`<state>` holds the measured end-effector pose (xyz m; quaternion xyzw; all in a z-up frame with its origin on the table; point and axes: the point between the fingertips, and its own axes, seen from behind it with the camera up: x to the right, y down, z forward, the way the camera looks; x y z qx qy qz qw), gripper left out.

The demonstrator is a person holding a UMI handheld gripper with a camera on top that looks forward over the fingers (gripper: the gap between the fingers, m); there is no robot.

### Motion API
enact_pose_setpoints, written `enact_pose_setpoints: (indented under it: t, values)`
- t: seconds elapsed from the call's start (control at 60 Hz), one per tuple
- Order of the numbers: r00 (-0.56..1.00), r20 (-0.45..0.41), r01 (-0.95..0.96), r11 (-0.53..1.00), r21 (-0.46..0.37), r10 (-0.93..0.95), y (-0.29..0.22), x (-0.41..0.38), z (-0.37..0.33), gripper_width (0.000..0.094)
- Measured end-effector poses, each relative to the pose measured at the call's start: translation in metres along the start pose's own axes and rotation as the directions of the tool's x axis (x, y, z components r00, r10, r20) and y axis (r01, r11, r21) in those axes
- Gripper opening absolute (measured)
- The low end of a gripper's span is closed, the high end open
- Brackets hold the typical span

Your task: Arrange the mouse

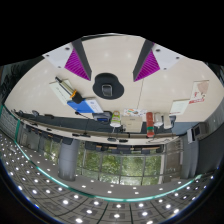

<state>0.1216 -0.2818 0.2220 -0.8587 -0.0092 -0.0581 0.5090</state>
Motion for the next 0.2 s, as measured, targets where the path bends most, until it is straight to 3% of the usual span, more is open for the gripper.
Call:
enact_pose_setpoints:
  t: [0.2]
  values:
    - [1.000, -0.002, -0.023, 0.999, 0.037, 0.023, -0.008, 0.000, -0.018, 0.0854]
